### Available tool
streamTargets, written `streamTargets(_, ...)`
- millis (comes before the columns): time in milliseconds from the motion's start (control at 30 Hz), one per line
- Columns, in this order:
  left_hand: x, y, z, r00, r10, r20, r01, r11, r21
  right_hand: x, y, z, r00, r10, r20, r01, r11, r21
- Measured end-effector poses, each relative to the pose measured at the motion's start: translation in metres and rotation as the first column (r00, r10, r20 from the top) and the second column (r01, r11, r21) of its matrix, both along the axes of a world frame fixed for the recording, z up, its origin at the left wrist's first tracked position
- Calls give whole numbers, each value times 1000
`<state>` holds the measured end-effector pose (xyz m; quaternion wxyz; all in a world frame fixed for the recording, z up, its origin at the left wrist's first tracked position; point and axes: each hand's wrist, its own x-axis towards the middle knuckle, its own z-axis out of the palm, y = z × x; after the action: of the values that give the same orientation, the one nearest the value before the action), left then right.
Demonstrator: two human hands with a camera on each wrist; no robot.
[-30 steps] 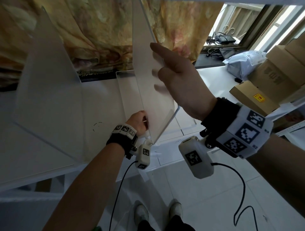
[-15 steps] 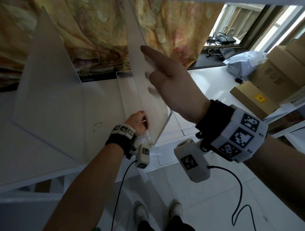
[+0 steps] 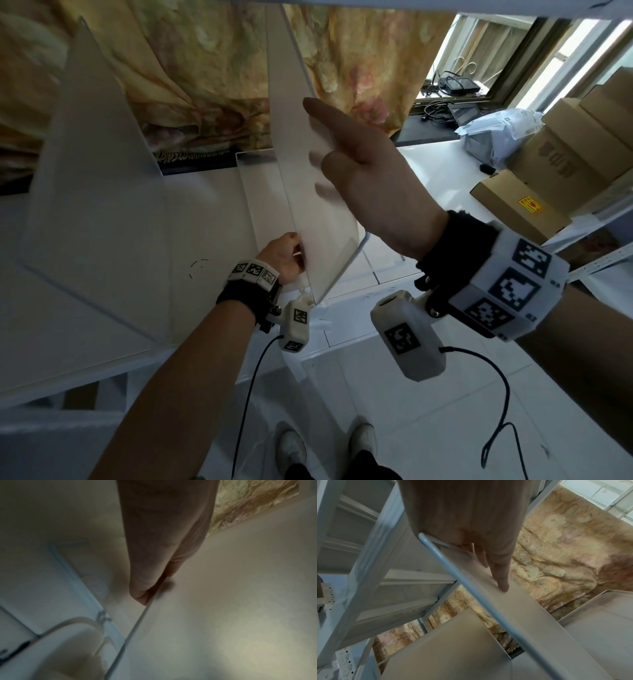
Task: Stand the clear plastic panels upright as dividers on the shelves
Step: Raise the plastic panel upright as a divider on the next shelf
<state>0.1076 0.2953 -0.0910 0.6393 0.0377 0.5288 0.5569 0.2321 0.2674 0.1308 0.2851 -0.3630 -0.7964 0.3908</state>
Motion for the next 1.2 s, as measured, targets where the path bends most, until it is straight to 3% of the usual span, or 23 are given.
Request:
streamTargets(267, -4, -8, -3, 999, 42, -6, -42, 999, -12, -11, 0, 2, 994, 103, 34, -103, 994, -23)
streamTargets(600, 0, -3, 1, 1000, 7, -25, -8, 999, -40, 6, 9, -18, 999, 37, -31, -37, 999, 6)
streamTargets(933, -7, -9, 16, 977, -144, -155, 134, 988, -72, -4, 25, -22, 999, 2, -43, -4, 999, -48)
streamTargets(1200, -28, -11, 21, 967, 86, -242, -107, 992, -74, -12, 33, -17, 999, 17, 44, -12, 993, -119)
